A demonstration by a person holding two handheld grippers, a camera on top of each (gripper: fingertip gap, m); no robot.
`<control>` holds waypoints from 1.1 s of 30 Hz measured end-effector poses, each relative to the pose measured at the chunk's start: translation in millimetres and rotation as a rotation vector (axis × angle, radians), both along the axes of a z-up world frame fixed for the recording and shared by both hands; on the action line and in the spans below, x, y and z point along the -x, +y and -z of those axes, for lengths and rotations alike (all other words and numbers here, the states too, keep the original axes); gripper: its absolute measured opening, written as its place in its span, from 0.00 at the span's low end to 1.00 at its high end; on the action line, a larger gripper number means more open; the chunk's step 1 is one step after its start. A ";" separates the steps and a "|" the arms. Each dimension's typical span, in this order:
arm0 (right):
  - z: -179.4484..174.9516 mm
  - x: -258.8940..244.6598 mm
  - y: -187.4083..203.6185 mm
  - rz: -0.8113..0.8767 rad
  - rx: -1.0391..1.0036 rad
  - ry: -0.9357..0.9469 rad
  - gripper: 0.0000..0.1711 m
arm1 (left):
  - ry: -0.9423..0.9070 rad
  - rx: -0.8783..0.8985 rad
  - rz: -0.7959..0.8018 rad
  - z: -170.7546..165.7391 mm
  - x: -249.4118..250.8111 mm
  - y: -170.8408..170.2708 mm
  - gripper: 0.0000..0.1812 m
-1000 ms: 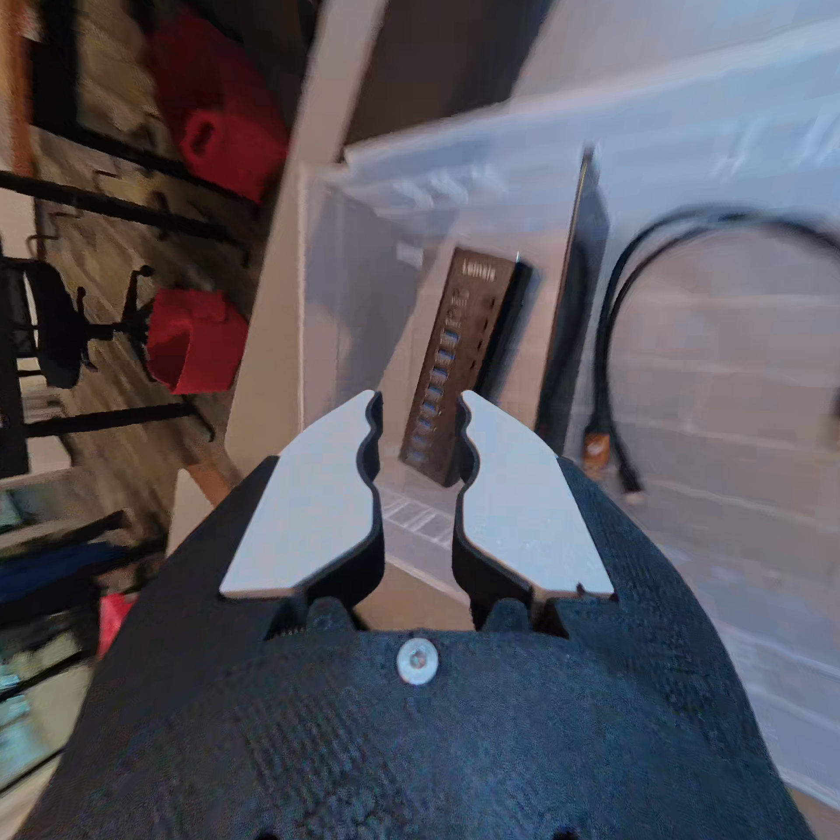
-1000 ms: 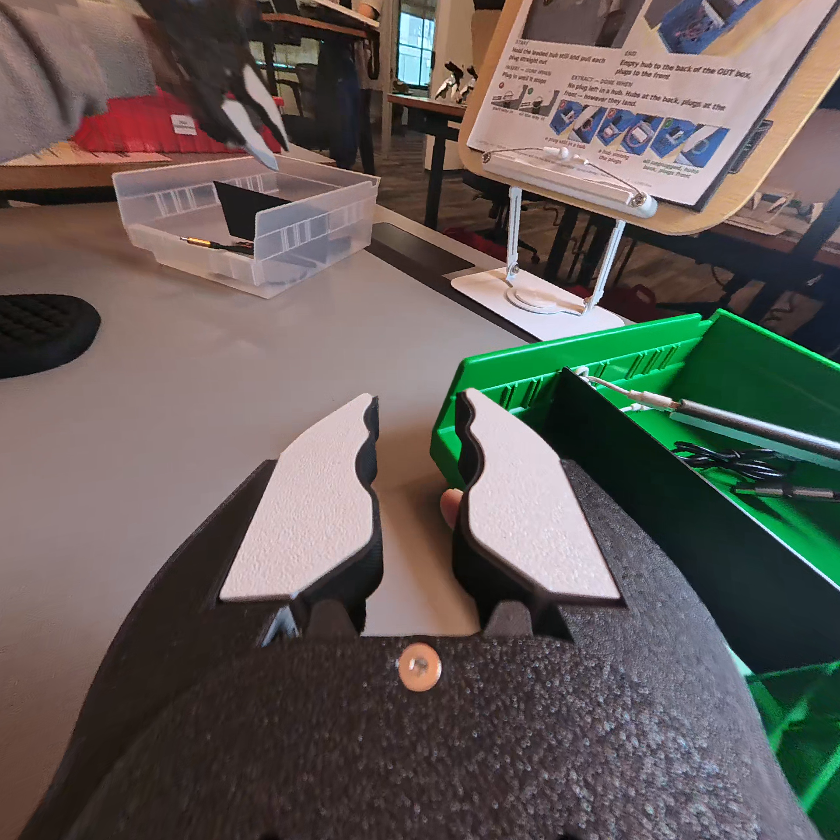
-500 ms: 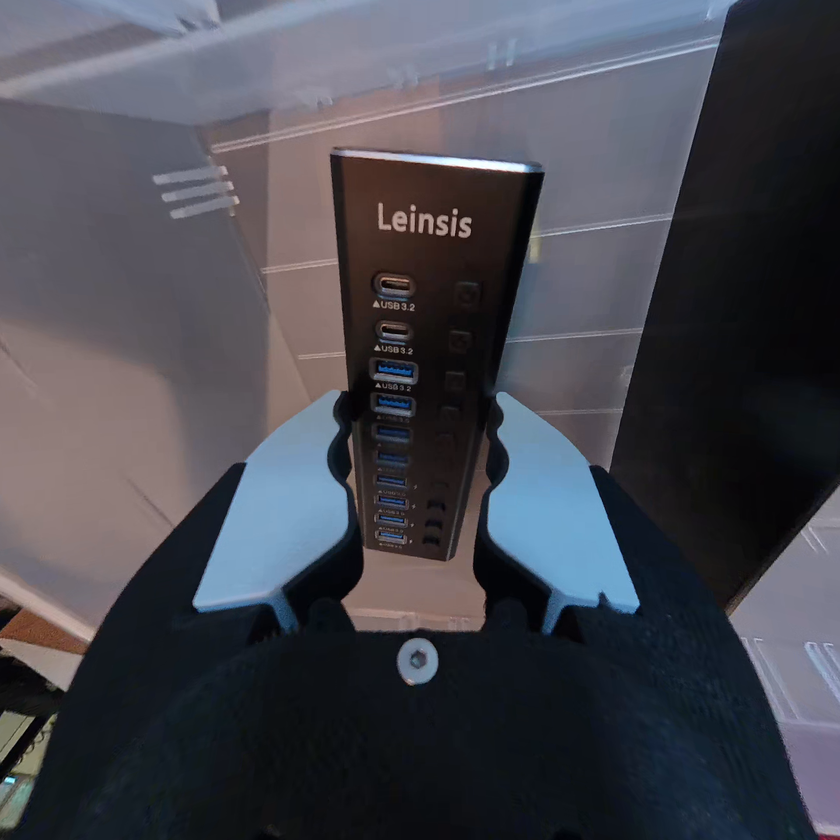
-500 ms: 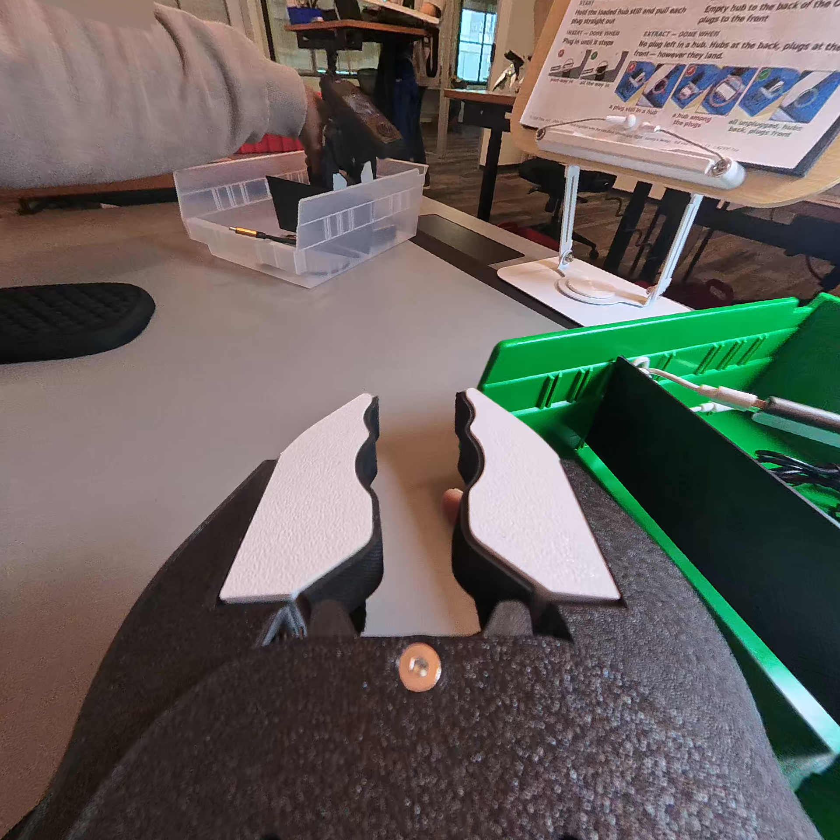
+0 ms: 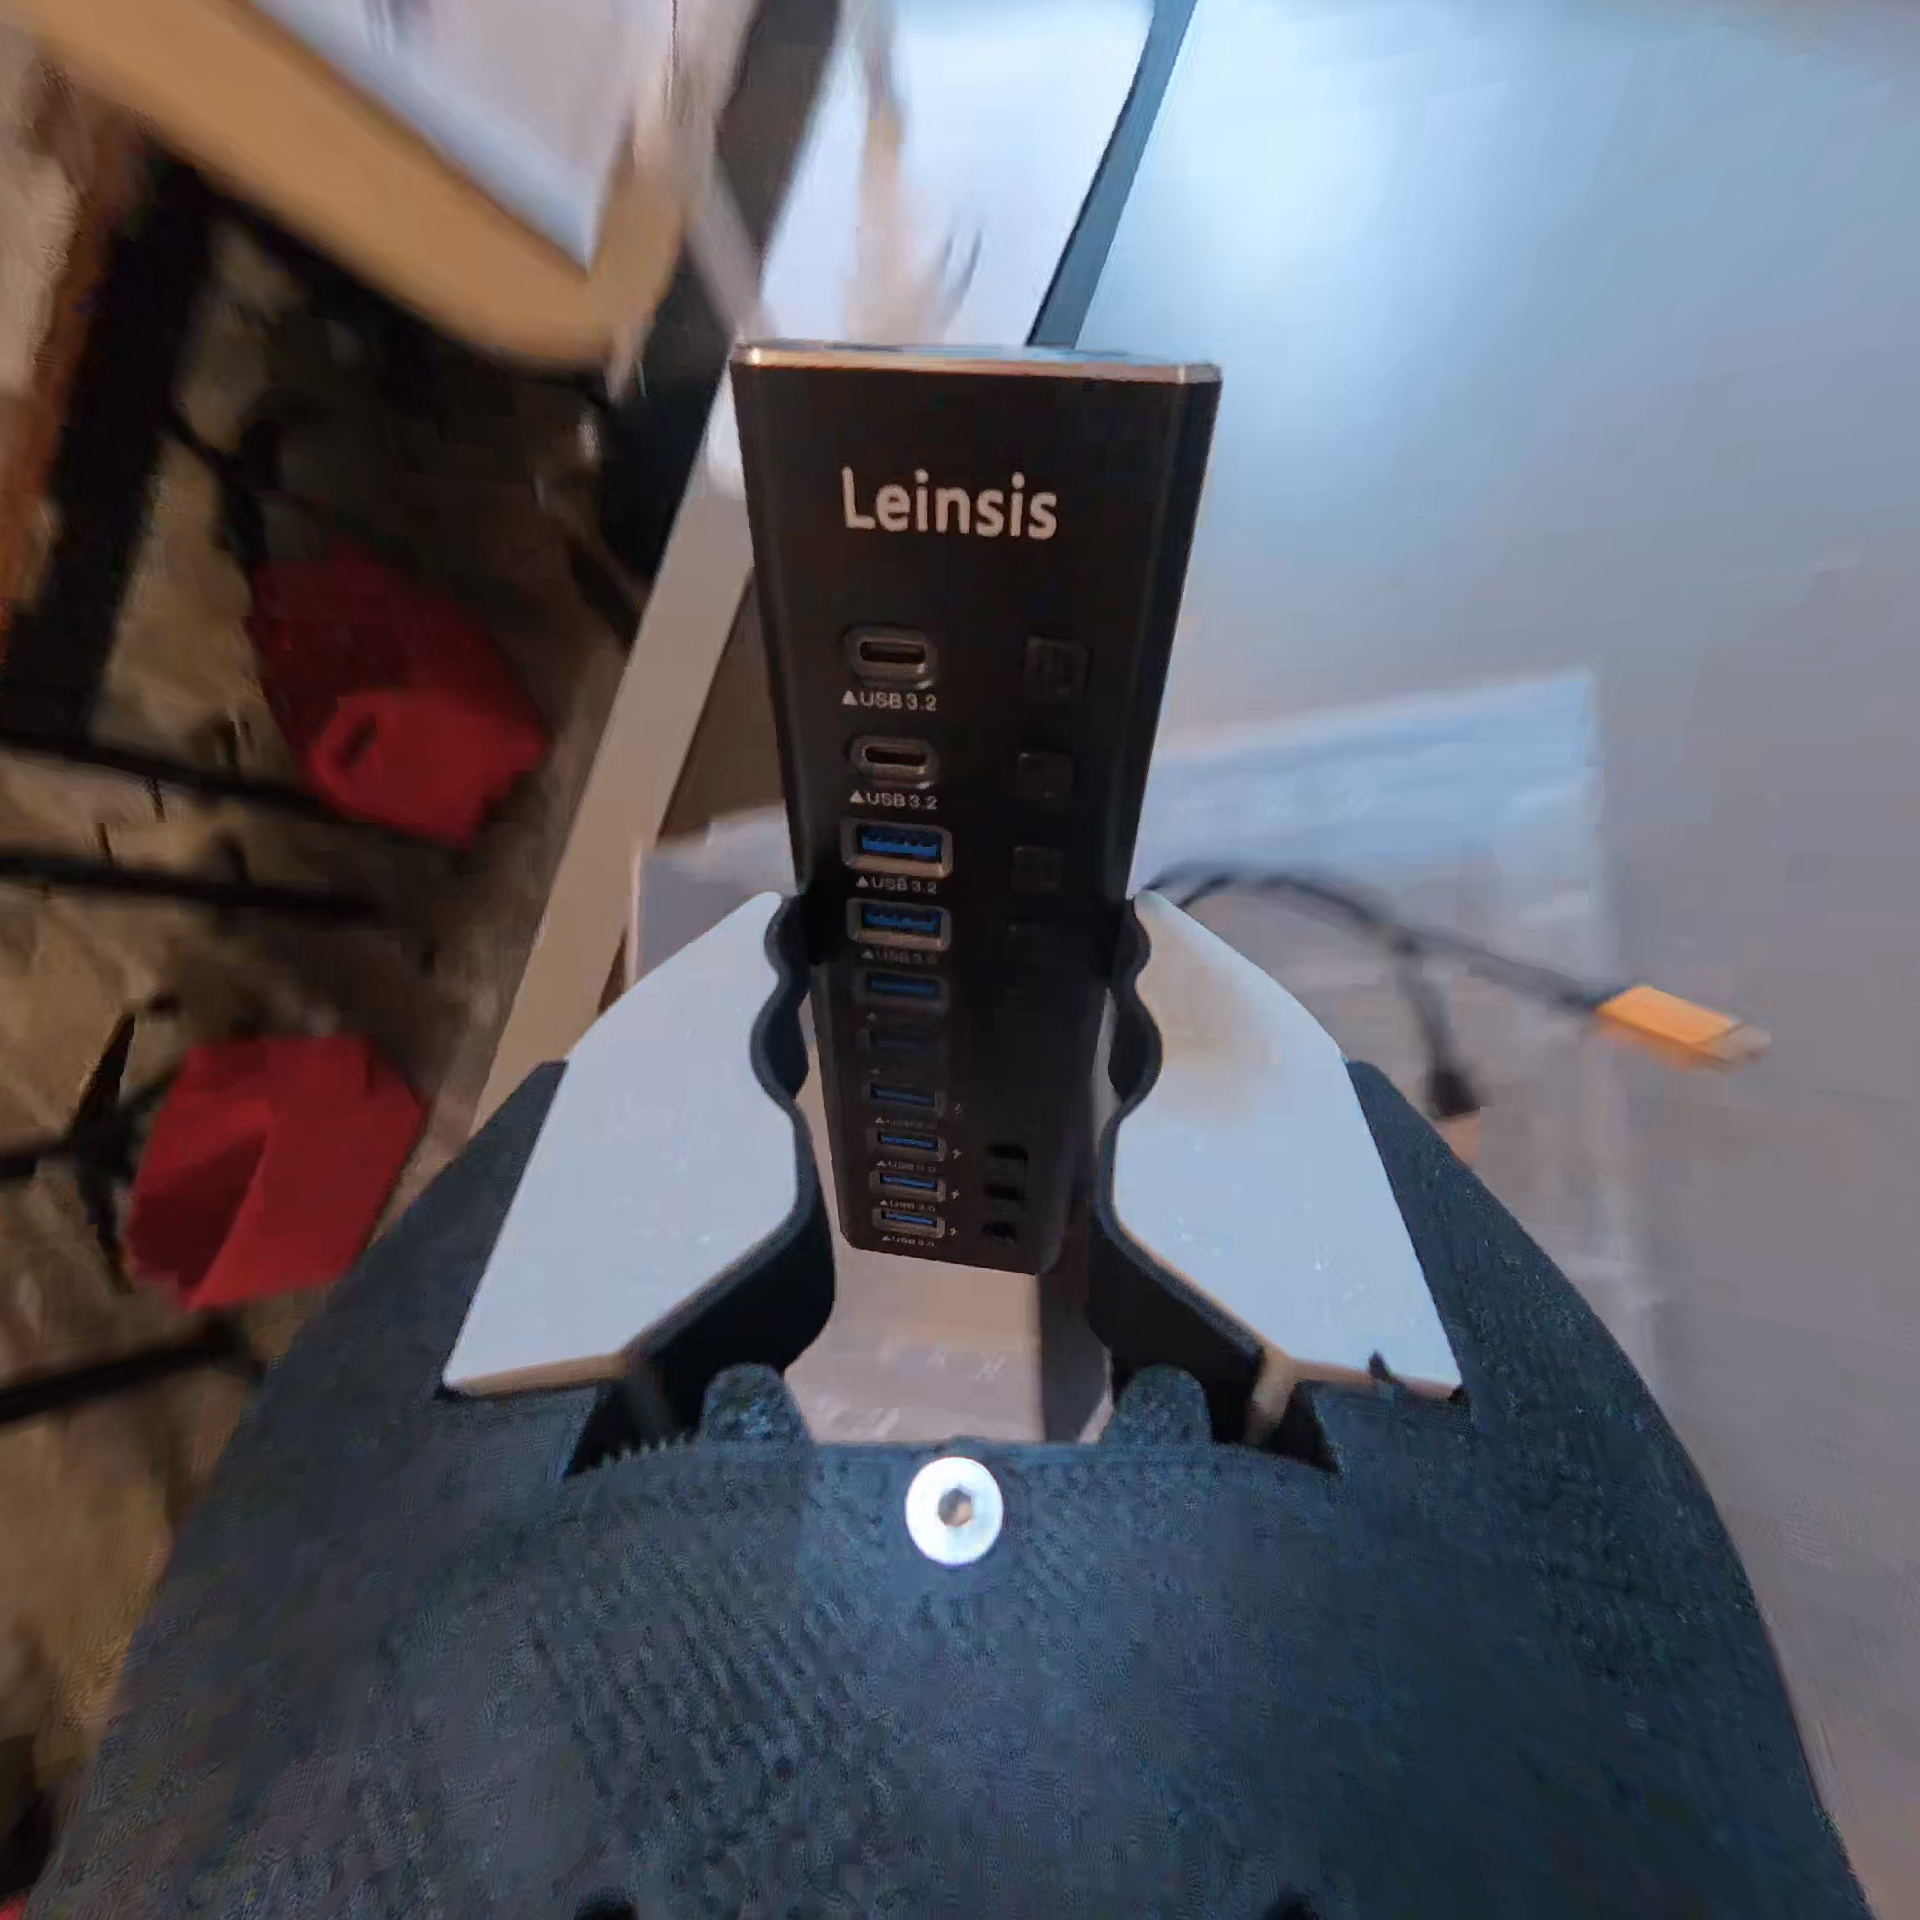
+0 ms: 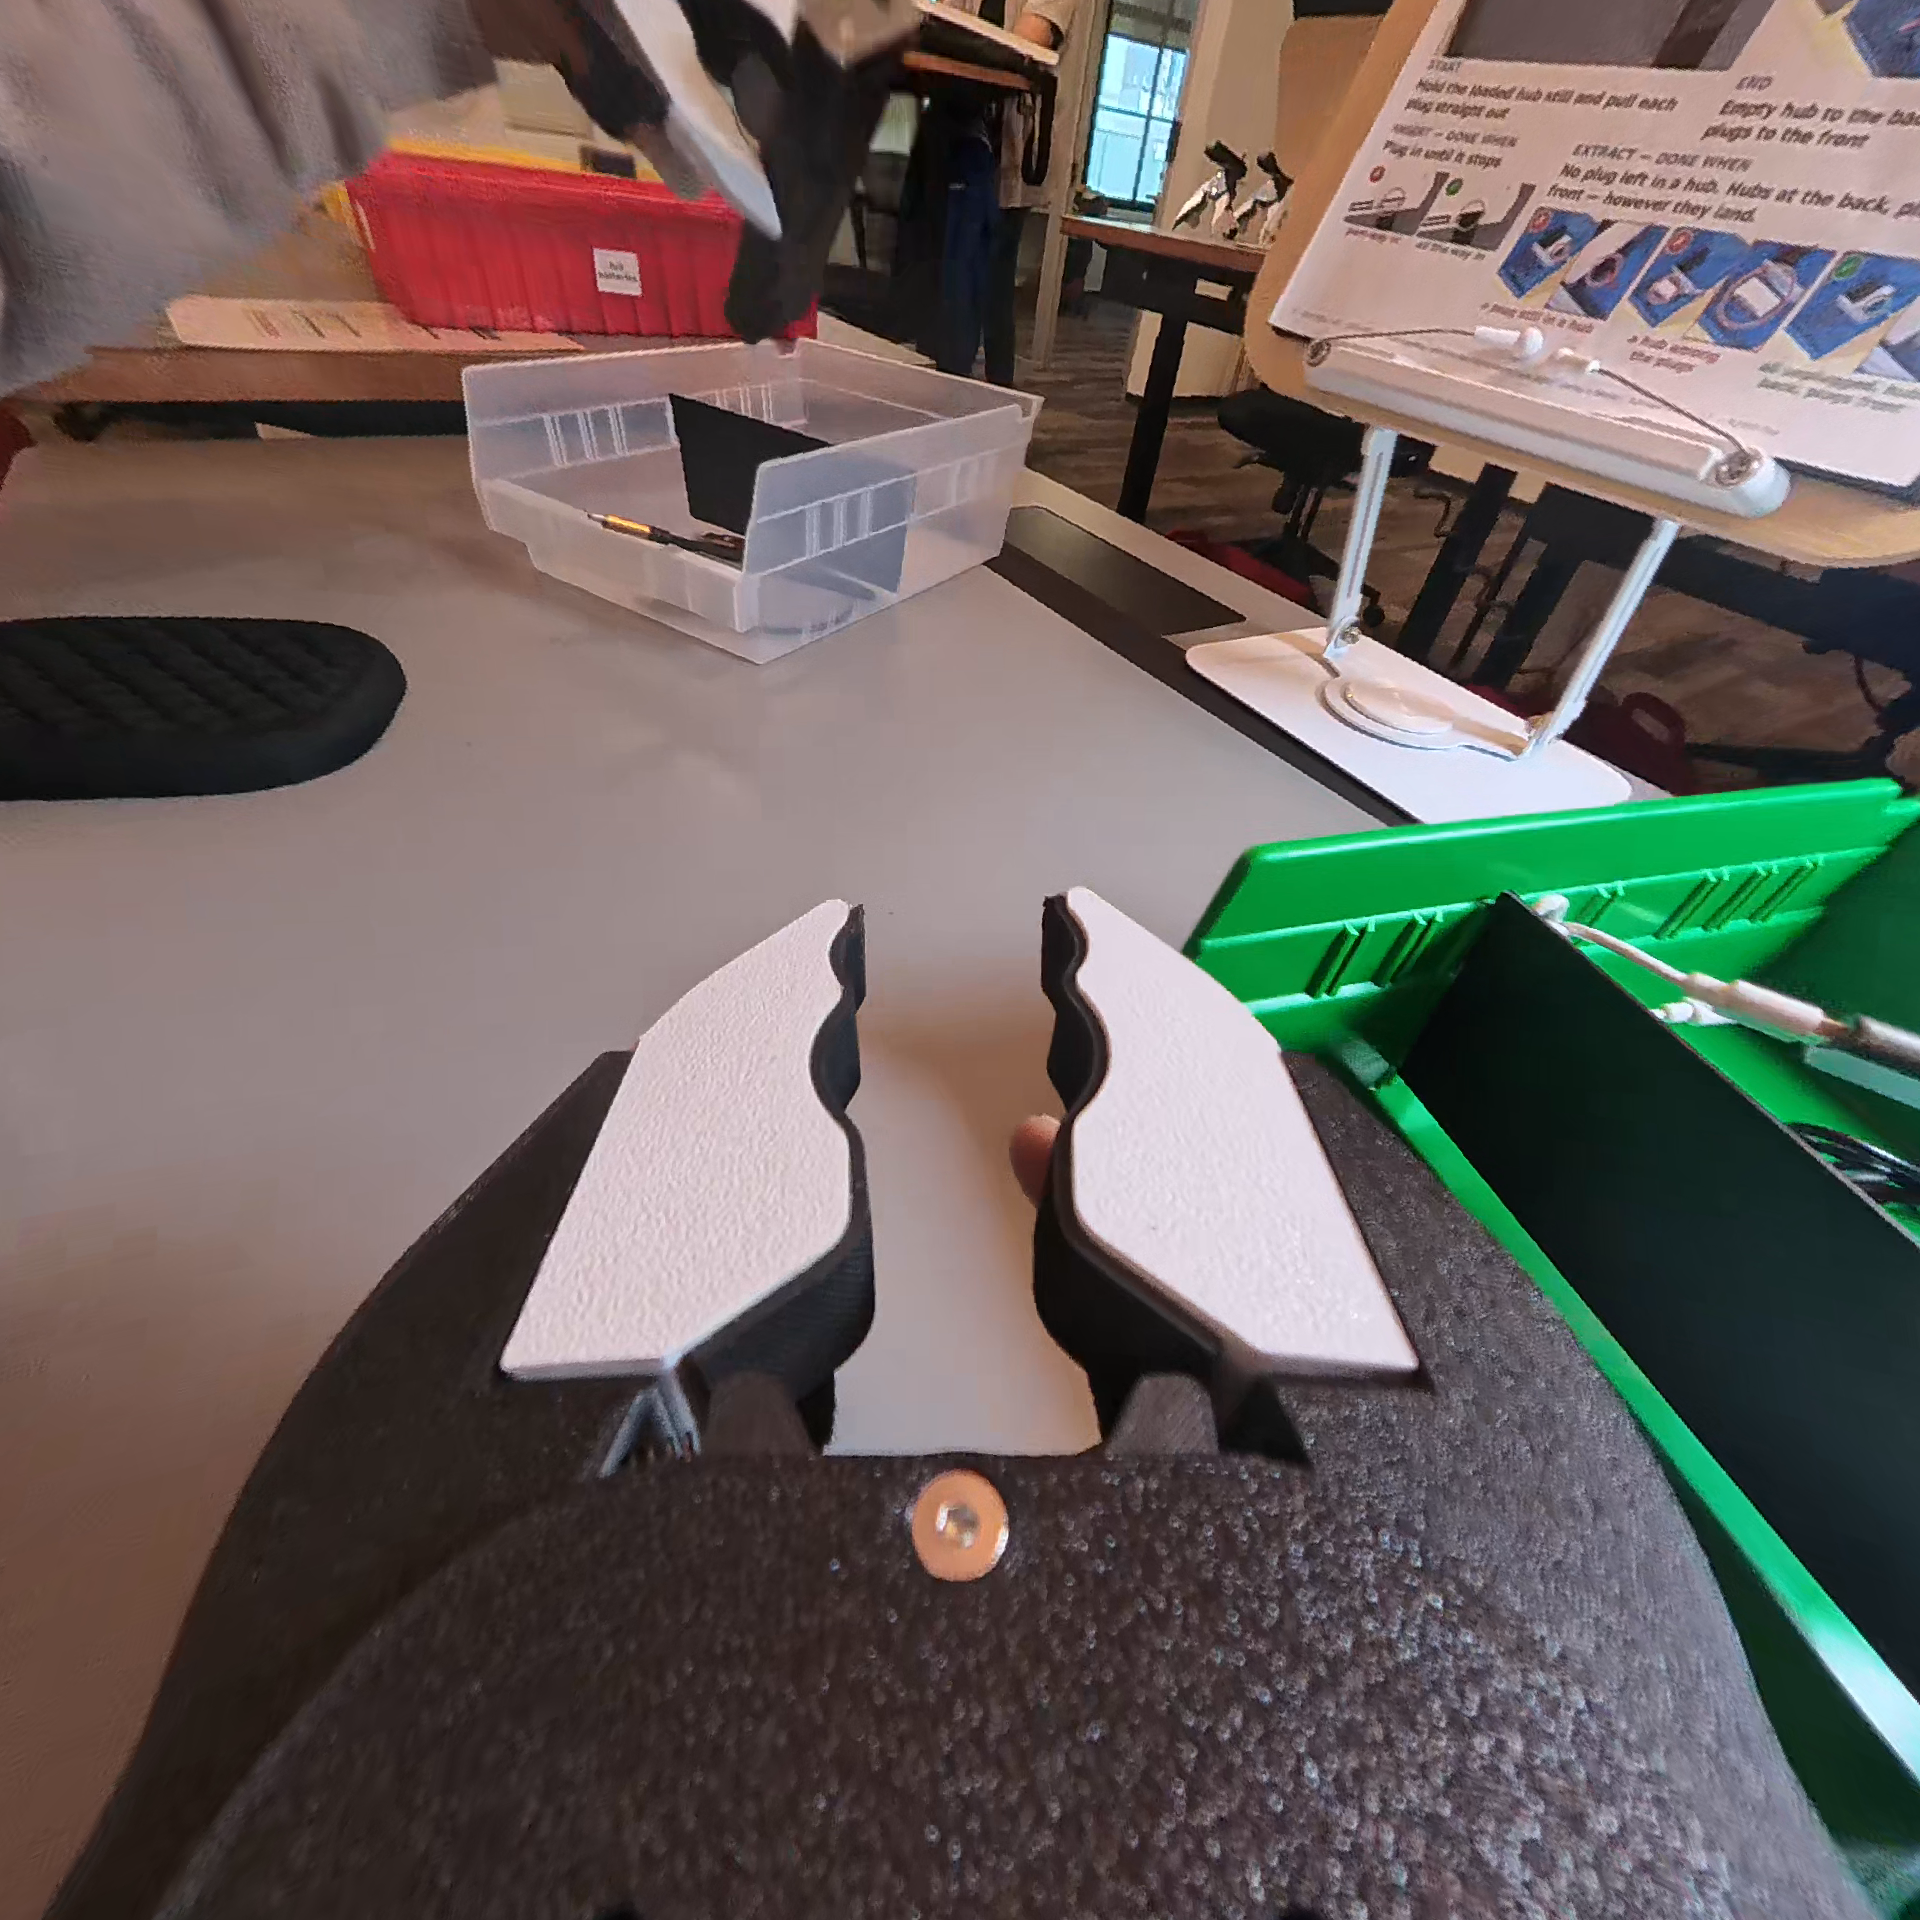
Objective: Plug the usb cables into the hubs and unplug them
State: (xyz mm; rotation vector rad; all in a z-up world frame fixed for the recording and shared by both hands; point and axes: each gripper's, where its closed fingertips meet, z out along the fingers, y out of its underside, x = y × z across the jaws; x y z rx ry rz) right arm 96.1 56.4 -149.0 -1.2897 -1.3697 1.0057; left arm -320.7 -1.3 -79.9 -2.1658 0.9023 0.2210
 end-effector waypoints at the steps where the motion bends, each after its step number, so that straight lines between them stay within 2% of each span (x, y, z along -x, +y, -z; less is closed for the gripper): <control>1: -0.7 4.5 -4.6 -0.010 -0.003 -0.005 0.20 | -0.054 -0.064 0.044 -13.5 -33.3 -5.6 0.32; 3: -3.8 16.1 -18.4 -0.047 -0.002 -0.017 0.23 | -0.197 -0.179 0.116 -29.9 -104.2 -16.9 0.32; 5: -9.1 29.7 -35.3 -0.088 0.000 -0.031 0.28 | -0.383 -0.240 0.180 -31.0 -175.6 -29.4 0.32; 9: -18.8 56.6 -76.0 -0.206 0.011 -0.064 0.37 | -0.704 -0.231 0.336 -4.1 -291.4 -49.0 0.32; 12: -12.3 73.2 -104.2 -0.297 0.040 -0.114 0.41 | -0.821 -0.187 0.390 21.1 -337.4 -50.1 0.31; 15: 15.5 87.2 -125.8 -0.371 0.079 -0.186 0.44 | -0.890 -0.132 0.434 34.8 -362.5 -54.5 0.31; 17: 27.9 93.9 -135.6 -0.395 0.111 -0.180 0.39 | -0.879 -0.130 0.426 43.8 -368.6 -52.5 0.32; 21: 41.5 95.1 -138.9 -0.437 0.113 -0.156 0.36 | -0.833 -0.124 0.427 57.3 -370.9 -52.8 0.31; 24: 32.5 90.9 -145.8 -0.488 0.123 -0.086 0.36 | -0.914 -0.117 0.457 47.6 -368.8 -60.5 0.33; 27: 18.6 85.6 -148.4 -0.514 0.122 -0.004 0.35 | -0.907 -0.175 0.473 39.4 -351.3 -64.5 0.40; 31: -3.7 76.9 -142.1 -0.502 0.119 0.101 0.35 | -0.833 -0.049 0.521 71.0 -342.4 -74.7 0.47; 33: -10.1 73.7 -138.5 -0.488 0.102 0.125 0.36 | -0.770 0.006 0.529 91.6 -349.8 -75.0 0.47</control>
